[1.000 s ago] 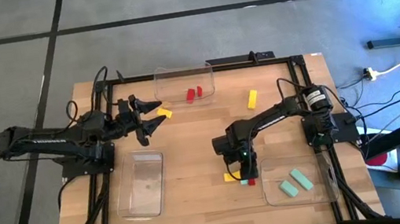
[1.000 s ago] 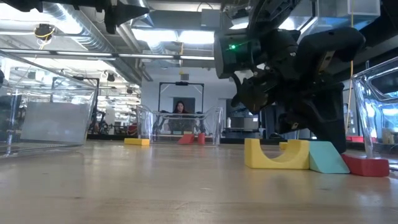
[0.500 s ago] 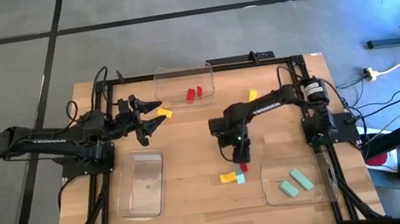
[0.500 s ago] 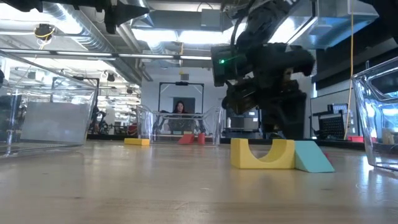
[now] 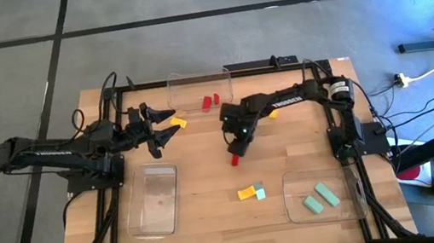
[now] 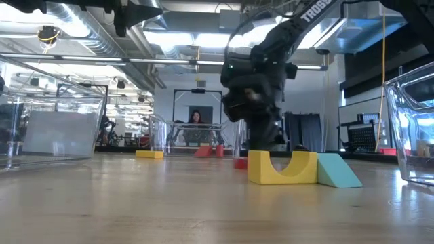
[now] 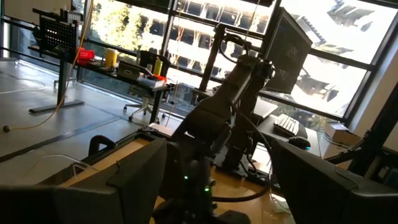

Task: Sort & place blocks by color
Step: Put the red block on the top transparent bin

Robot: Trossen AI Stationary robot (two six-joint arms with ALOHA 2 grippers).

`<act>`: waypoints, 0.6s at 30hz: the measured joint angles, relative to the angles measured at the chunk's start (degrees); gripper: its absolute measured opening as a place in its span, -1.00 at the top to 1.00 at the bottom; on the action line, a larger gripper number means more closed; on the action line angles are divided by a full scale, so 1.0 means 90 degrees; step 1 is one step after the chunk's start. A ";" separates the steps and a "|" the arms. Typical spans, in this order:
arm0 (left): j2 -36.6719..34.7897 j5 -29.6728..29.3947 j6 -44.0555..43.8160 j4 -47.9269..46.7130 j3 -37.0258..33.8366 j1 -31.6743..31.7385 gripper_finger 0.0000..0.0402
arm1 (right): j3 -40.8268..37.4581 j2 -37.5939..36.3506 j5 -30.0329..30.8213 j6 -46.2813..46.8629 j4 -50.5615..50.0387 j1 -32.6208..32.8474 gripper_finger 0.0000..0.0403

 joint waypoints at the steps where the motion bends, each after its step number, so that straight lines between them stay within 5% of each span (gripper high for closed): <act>1: 0.0000 0.0000 0.0000 0.0000 -0.0002 0.0001 -0.40 | -0.0003 0.0007 0.0028 0.0193 0.0212 -0.0042 1.00; 9: 0.0000 0.0000 0.0000 -0.0001 0.0000 0.0001 -0.40 | -0.0013 -0.0001 -0.0202 0.0759 0.0992 -0.0196 1.00; 18: 0.0000 0.0003 0.0000 -0.0018 0.0001 0.0002 -0.40 | -0.0015 -0.1061 -0.0191 -0.0506 0.0805 -0.0202 1.00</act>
